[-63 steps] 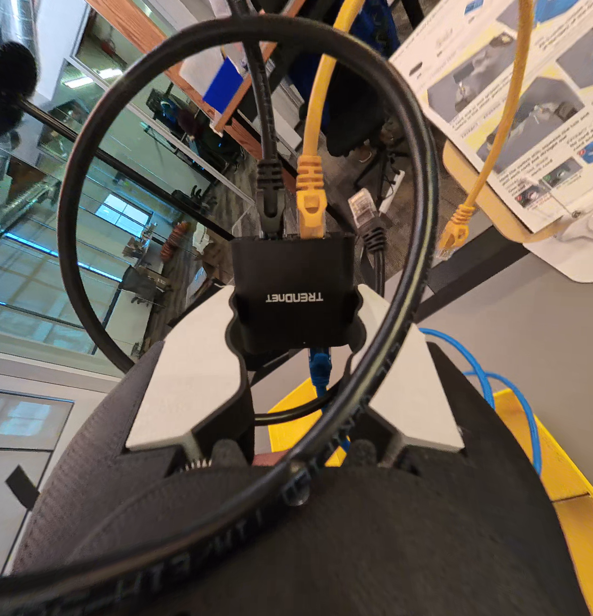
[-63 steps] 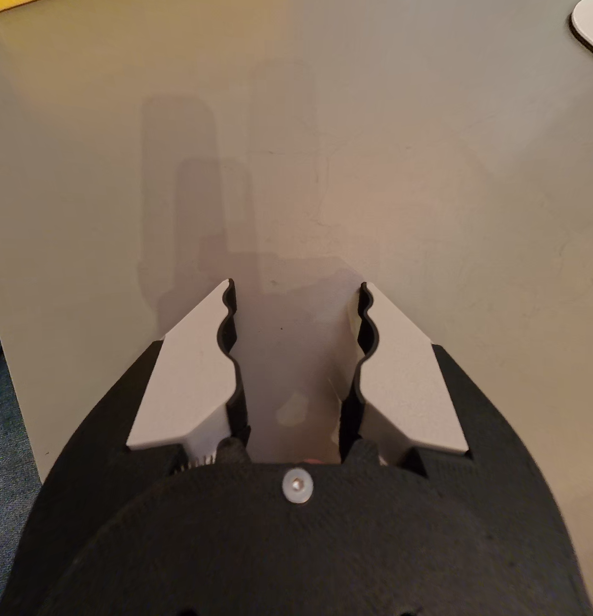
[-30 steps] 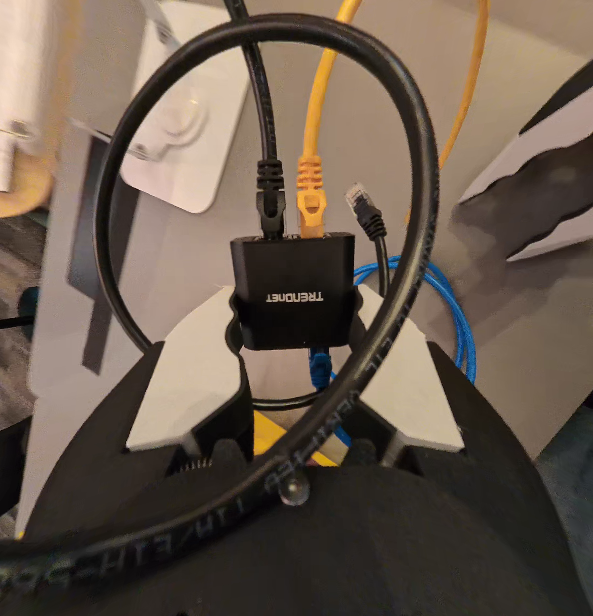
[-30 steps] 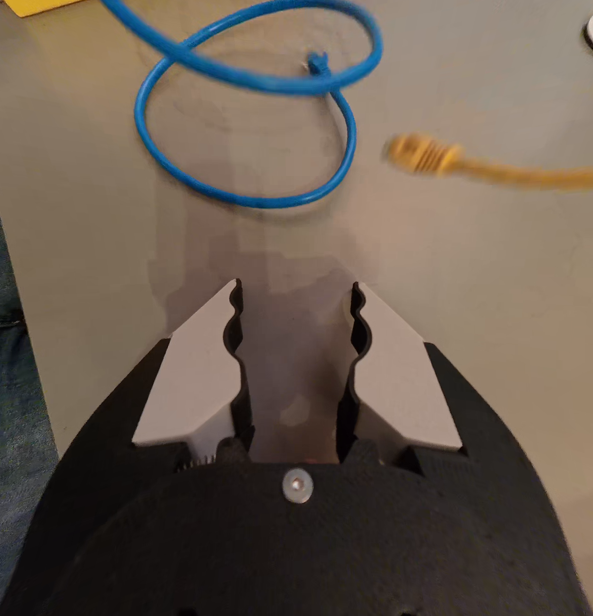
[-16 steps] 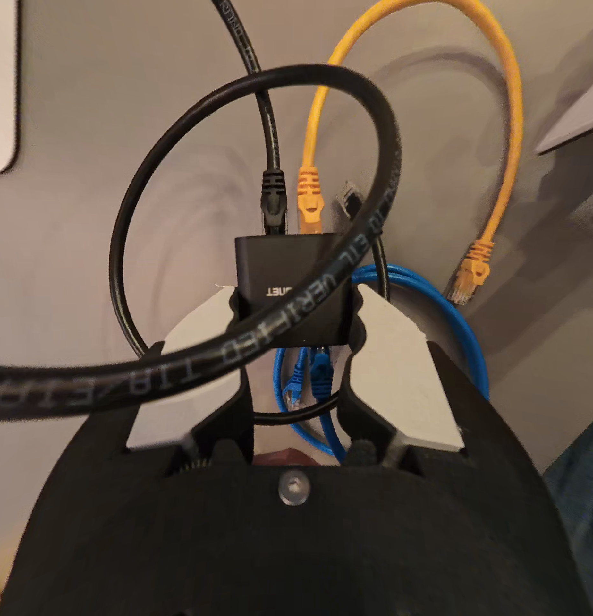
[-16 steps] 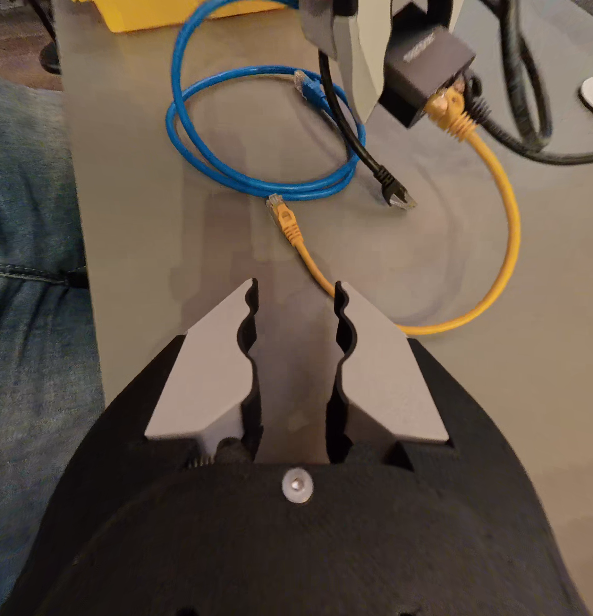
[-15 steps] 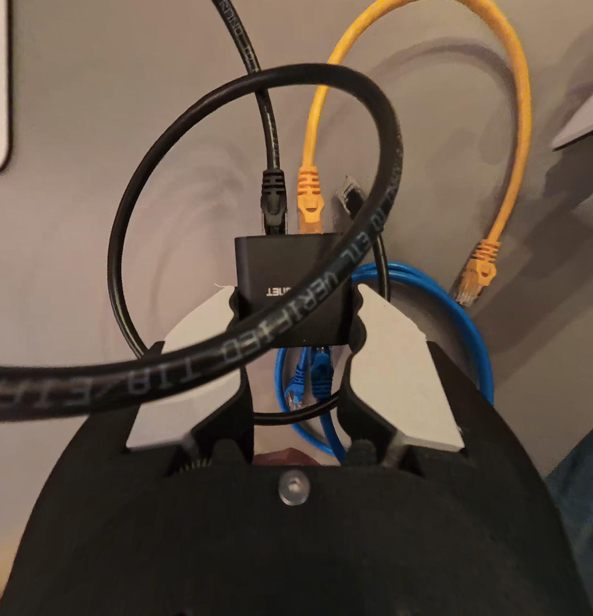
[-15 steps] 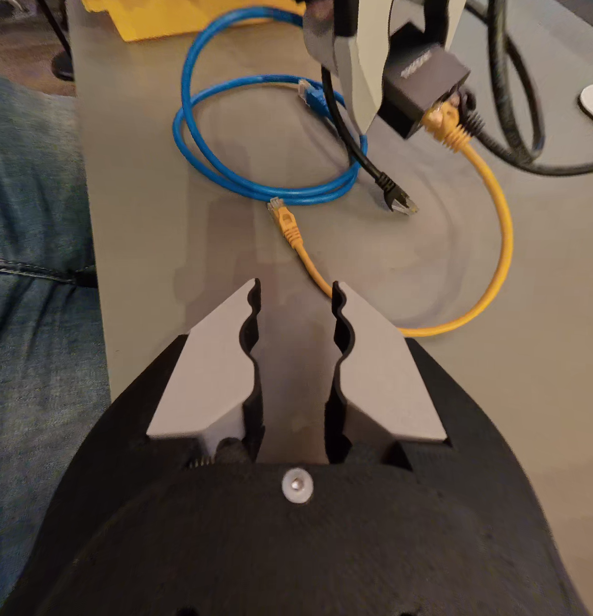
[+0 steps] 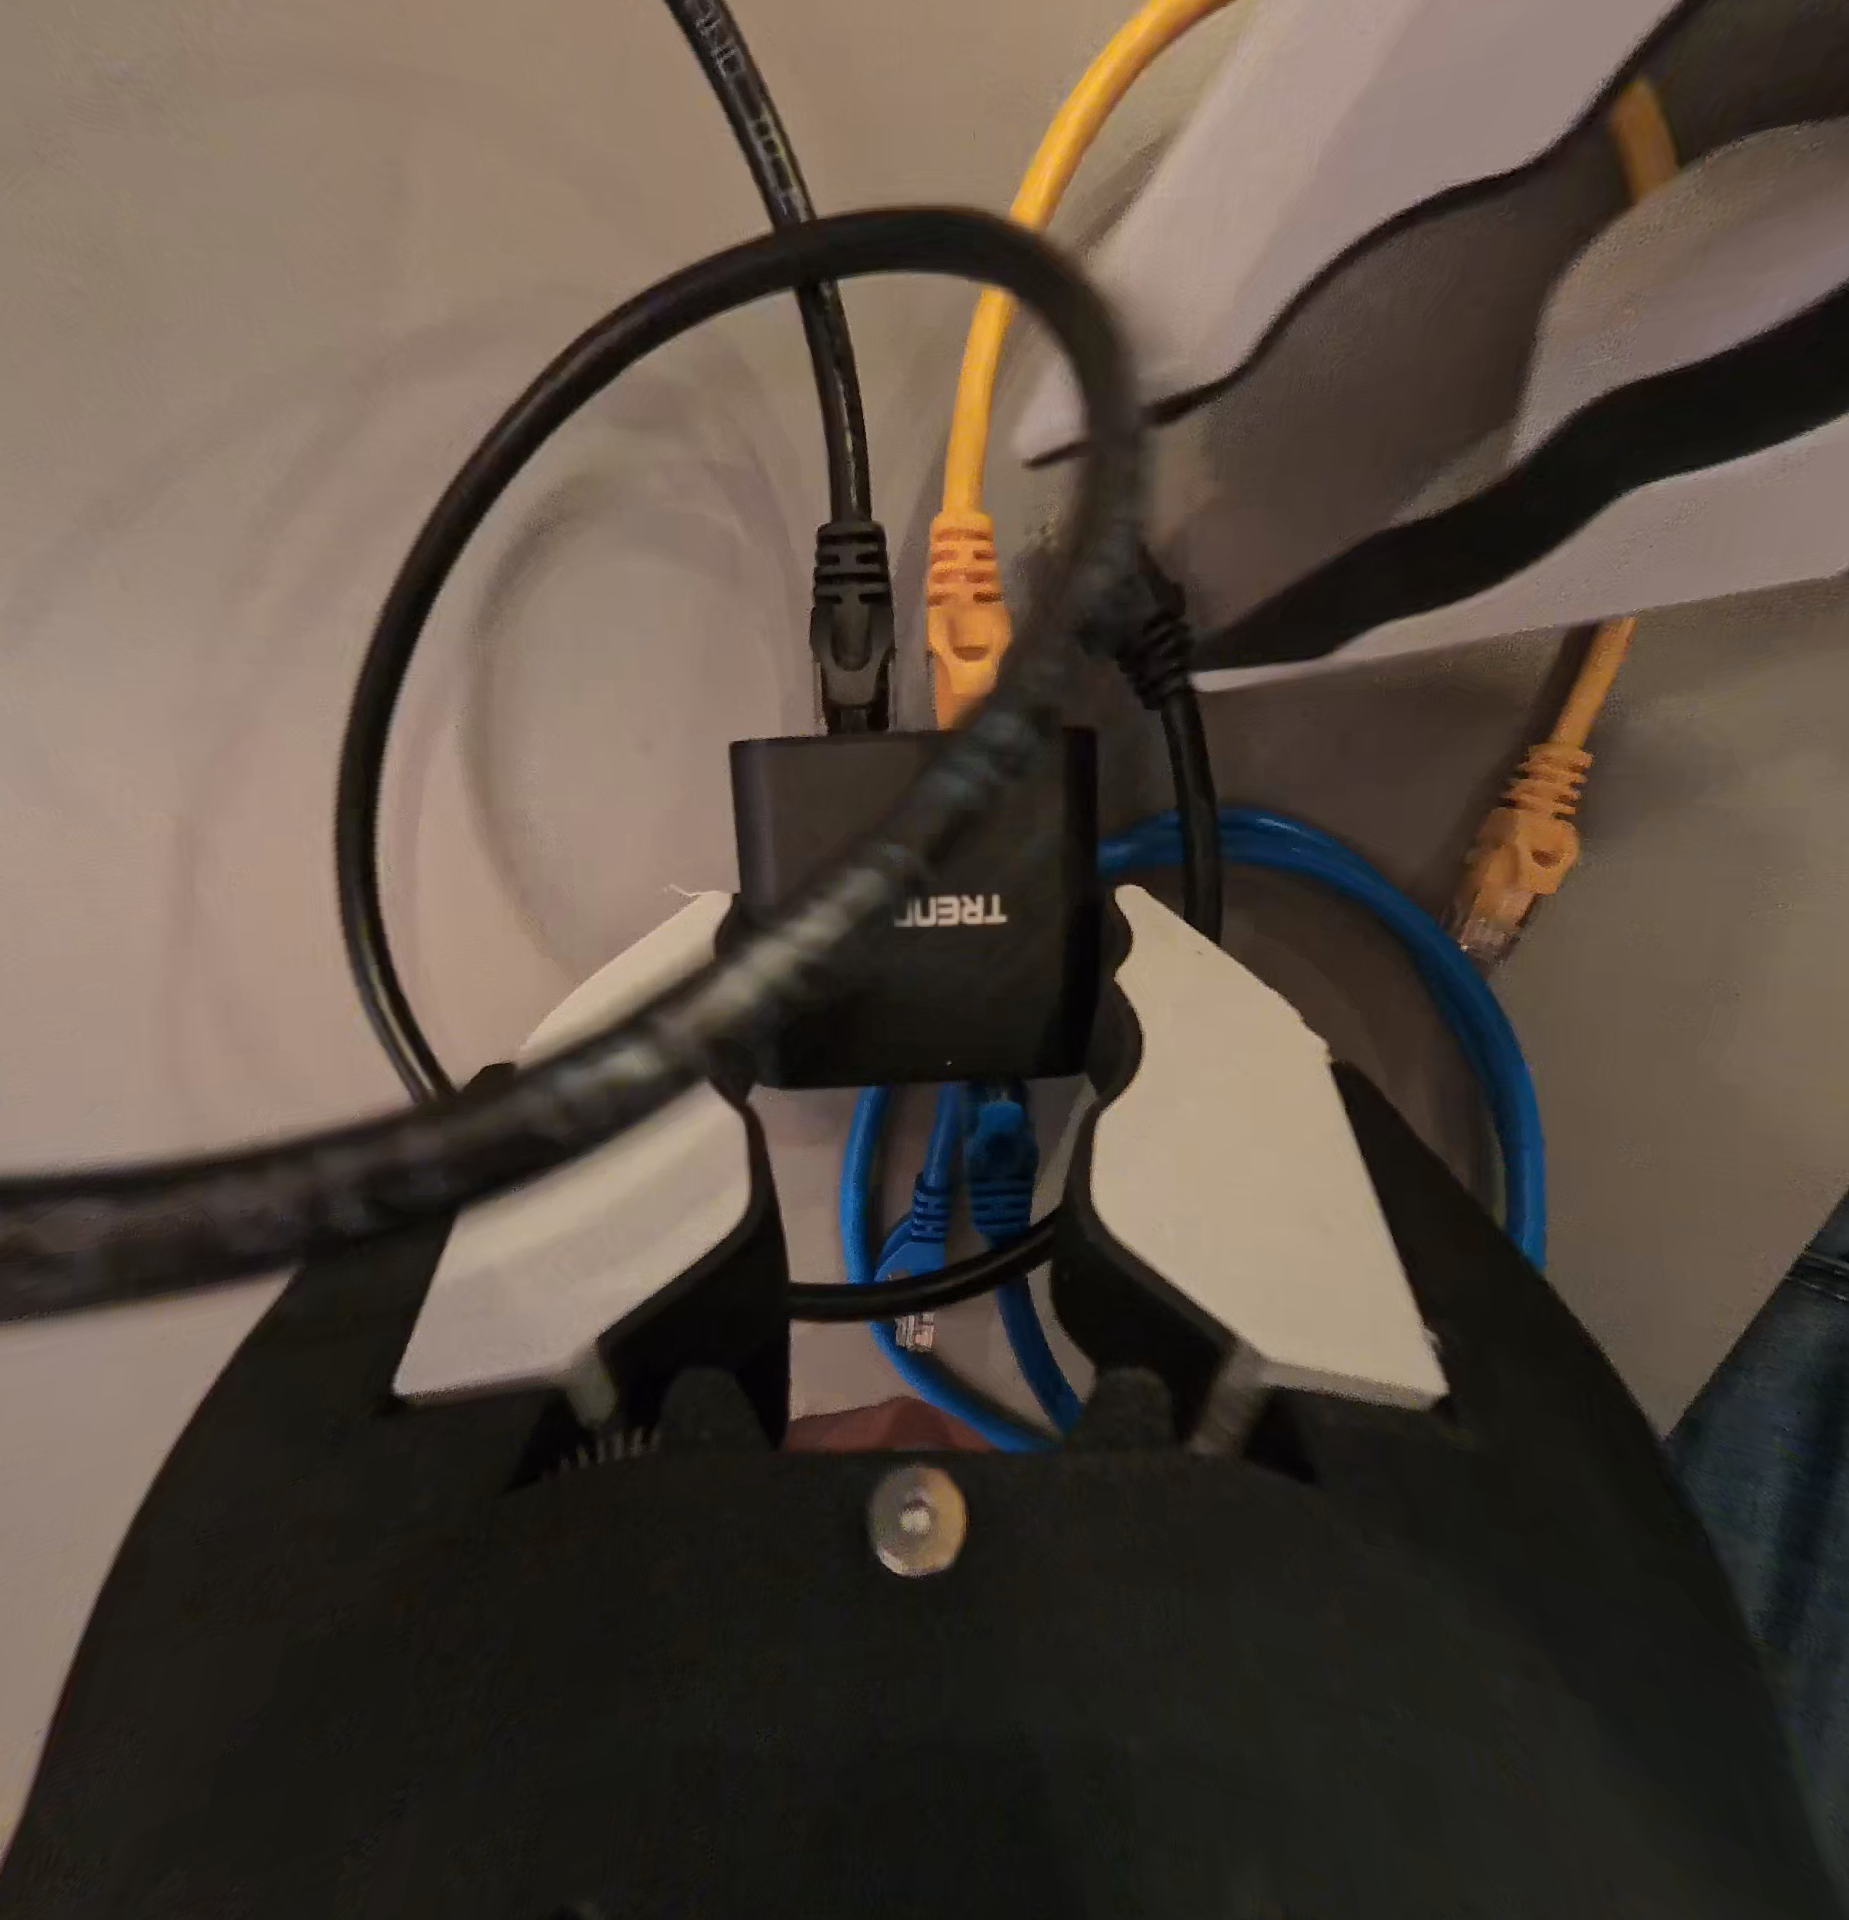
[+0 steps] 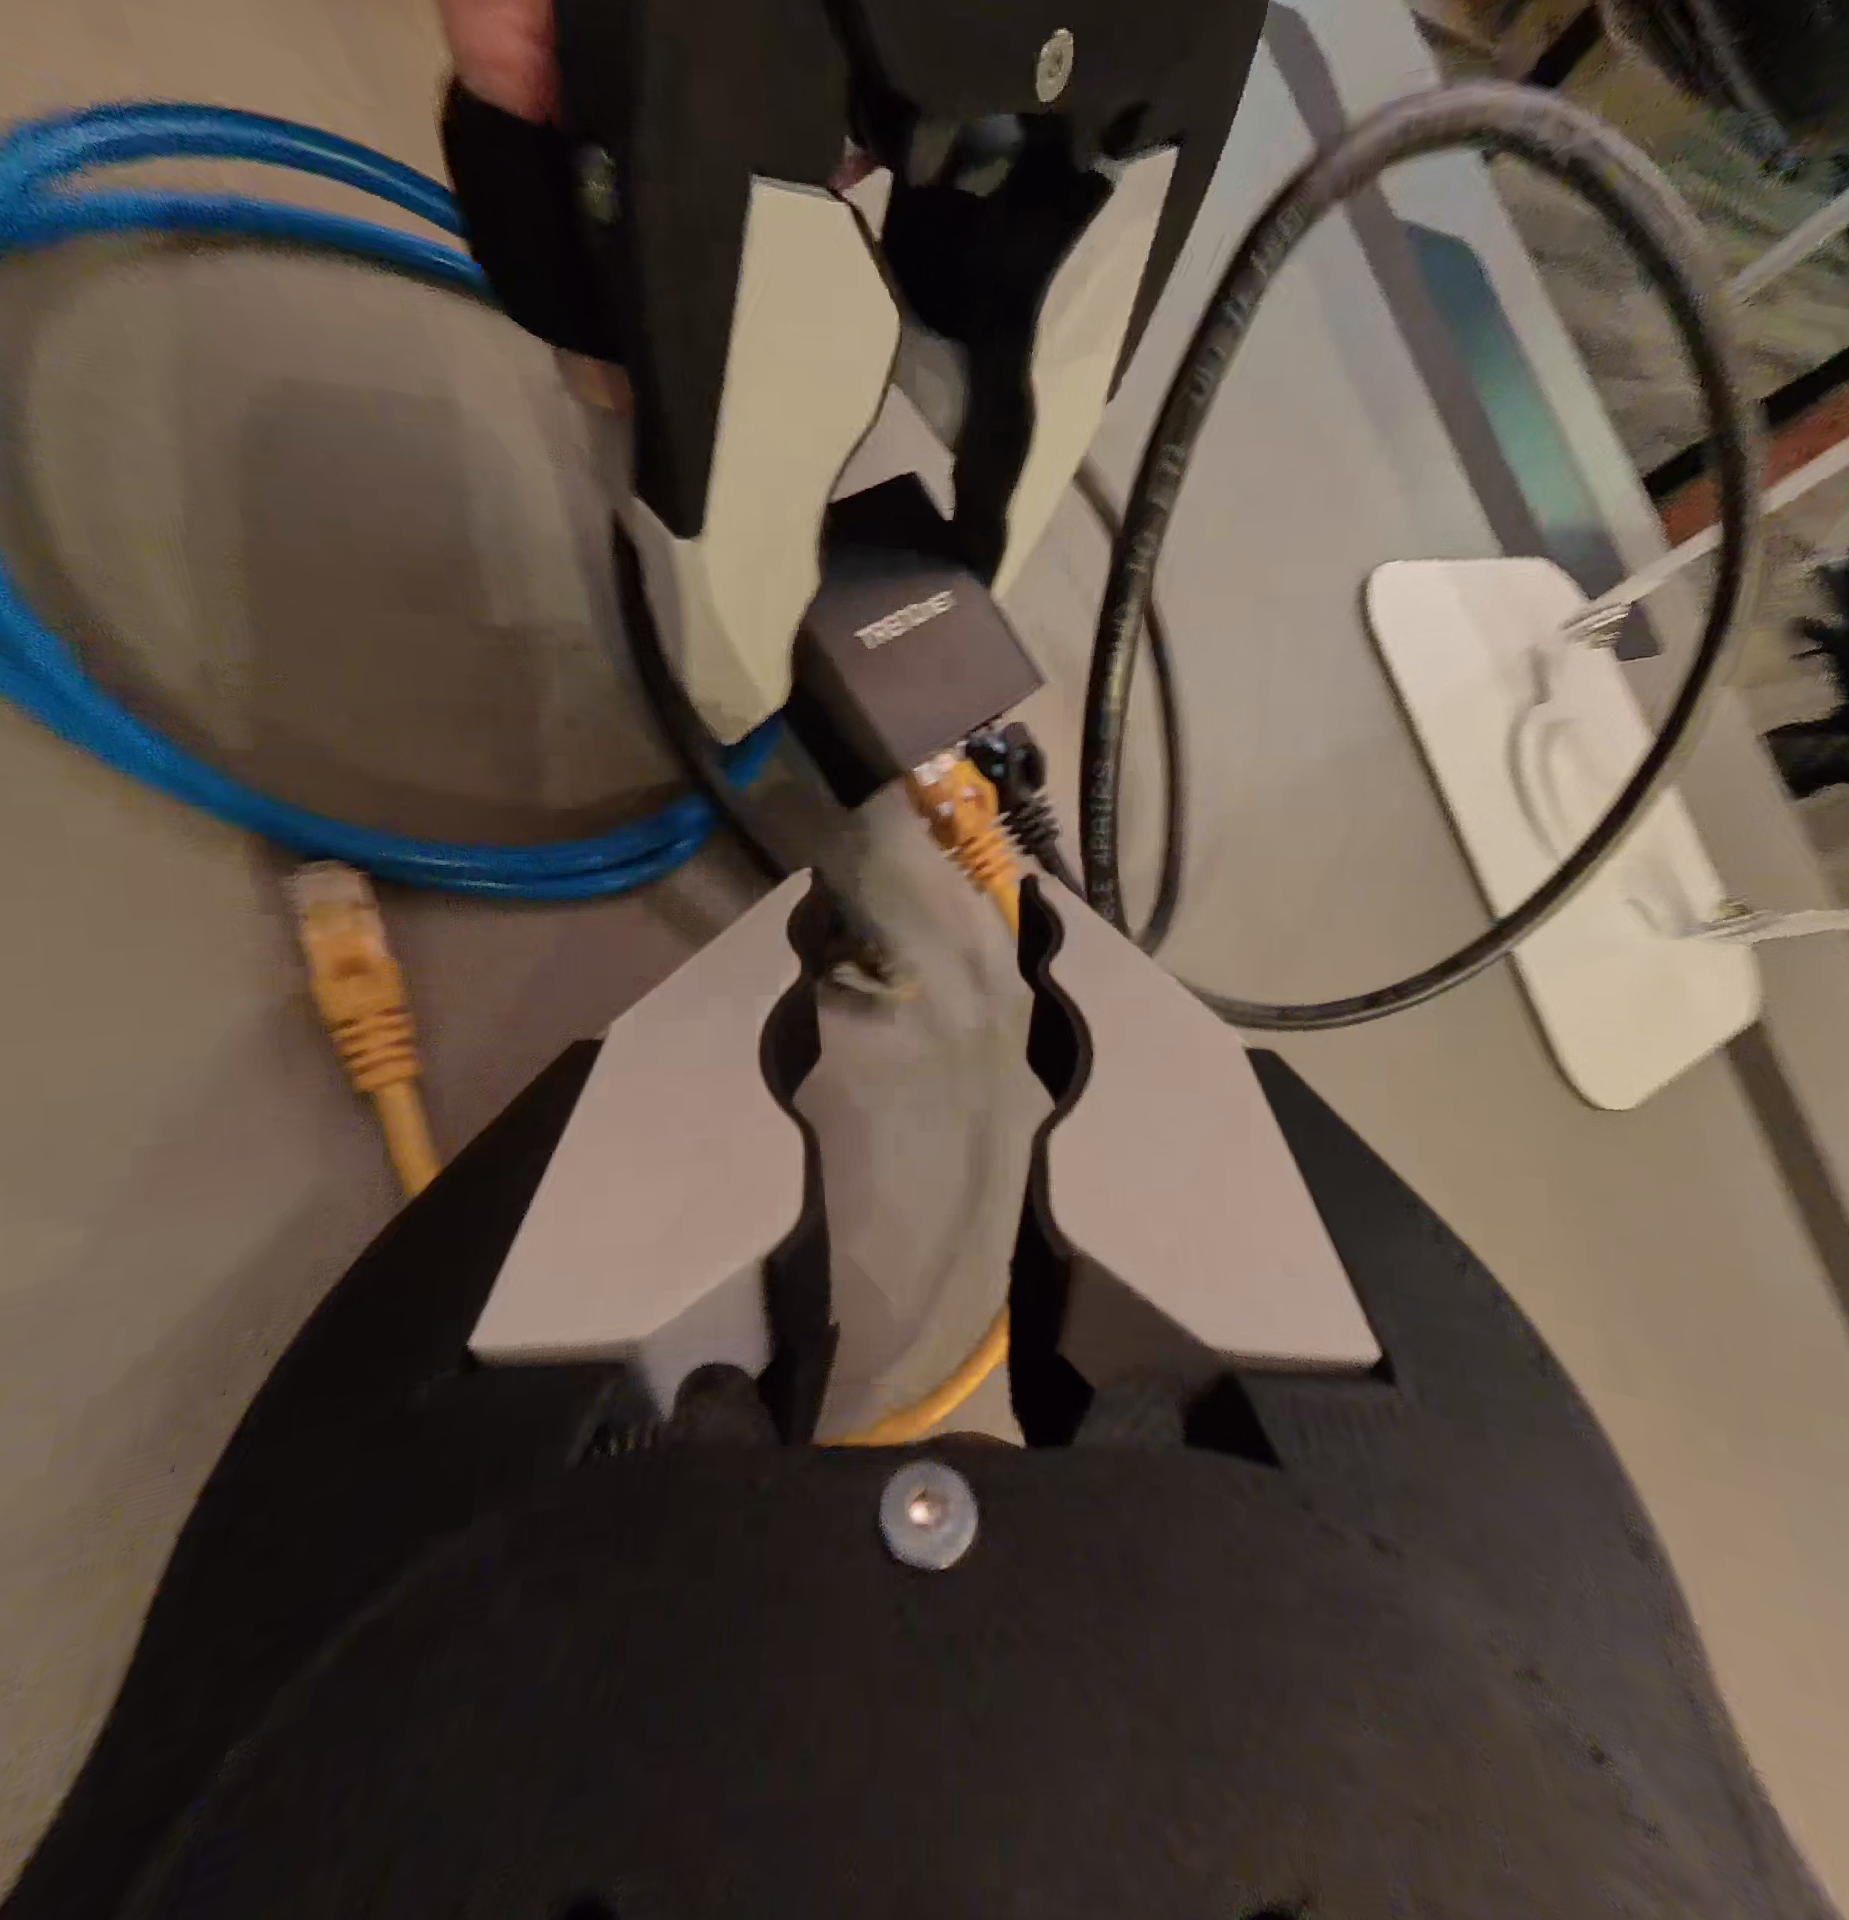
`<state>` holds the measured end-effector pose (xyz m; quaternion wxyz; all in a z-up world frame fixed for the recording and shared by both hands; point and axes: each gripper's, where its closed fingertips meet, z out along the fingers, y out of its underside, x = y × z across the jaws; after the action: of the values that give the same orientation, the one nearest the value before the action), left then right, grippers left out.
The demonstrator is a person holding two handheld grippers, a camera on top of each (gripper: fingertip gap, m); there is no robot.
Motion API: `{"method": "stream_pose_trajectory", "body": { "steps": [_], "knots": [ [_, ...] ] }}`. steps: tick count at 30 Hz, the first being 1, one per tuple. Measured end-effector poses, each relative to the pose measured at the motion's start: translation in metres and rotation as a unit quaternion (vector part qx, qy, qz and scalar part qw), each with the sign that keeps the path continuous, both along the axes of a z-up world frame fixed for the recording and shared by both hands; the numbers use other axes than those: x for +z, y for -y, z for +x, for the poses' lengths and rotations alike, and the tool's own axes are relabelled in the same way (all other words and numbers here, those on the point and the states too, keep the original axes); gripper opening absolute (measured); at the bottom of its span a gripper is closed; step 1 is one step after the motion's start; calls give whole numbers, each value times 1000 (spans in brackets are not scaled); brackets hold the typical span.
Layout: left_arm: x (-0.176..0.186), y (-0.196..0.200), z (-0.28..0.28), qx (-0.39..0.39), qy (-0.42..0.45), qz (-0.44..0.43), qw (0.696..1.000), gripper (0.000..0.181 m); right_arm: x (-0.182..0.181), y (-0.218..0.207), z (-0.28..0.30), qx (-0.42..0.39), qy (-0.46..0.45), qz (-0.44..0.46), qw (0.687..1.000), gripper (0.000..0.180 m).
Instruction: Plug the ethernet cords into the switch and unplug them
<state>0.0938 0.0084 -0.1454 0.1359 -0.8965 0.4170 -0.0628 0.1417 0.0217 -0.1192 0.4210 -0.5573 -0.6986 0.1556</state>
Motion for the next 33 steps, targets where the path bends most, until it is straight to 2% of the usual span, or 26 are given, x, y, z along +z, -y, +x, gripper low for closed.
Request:
{"method": "stream_pose_trajectory", "body": {
  "steps": [4,8,10,15,18,19,21,23,25,29,33],
  "knots": [
    [4,0,3,-6,21,-11,1000,61,-9,-15,-8,9,34,61,997,35],
    [11,-2,6,-25,35,-3,999,62,-11,-23,-13,15,40,52,998,39],
    [17,1,17,-34,69,-8,997,61,-15,-33,-13,5,48,57,997,42],
    [17,2,21,-45,67,-8,997,61,-24,-36,-13,18,70,88,994,16],
    [23,2,24,-41,100,-13,994,62,-19,-36,-11,13,58,110,992,11],
    [26,0,24,-38,108,-8,993,65,-19,-36,-10,15,56,113,992,10],
    [34,-8,25,-25,124,8,992,91,-16,-35,-9,19,44,123,991,9],
    [42,-12,26,-27,142,10,990,106,-13,-33,-9,25,41,140,989,9],
    [43,-10,25,-36,139,-17,989,116,-9,-33,-8,24,34,157,987,9],
    [23,9,22,-69,90,-119,986,121,-1,-32,-9,22,27,195,980,8],
    [7,26,27,-101,46,-194,975,96,5,-29,-13,15,26,208,978,7]
  ]
}}
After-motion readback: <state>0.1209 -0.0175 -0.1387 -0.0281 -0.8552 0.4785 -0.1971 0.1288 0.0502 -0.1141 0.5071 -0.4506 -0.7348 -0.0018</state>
